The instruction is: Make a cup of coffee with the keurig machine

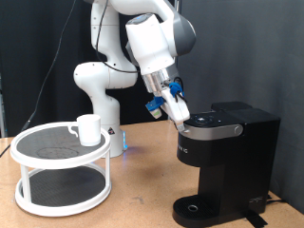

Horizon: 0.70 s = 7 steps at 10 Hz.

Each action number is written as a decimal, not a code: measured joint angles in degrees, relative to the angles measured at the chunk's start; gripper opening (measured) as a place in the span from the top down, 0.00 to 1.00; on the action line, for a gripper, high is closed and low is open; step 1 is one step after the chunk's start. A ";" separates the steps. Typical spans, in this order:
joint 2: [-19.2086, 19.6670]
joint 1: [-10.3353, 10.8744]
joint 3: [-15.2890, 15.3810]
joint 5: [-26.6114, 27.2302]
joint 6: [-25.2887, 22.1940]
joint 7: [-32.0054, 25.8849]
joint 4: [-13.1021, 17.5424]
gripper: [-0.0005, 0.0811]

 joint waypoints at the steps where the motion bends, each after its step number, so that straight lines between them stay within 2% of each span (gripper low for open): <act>1: 0.00 0.00 0.00 0.14 0.03 -0.21 0.00 0.99; 3: 0.01 0.00 -0.17 2.86 0.76 -2.74 -0.19 0.99; 5: -0.28 -0.03 -0.83 8.45 0.80 -7.33 -0.39 0.99; 7: -1.56 -0.19 -1.73 9.31 -1.94 -8.16 -0.40 0.99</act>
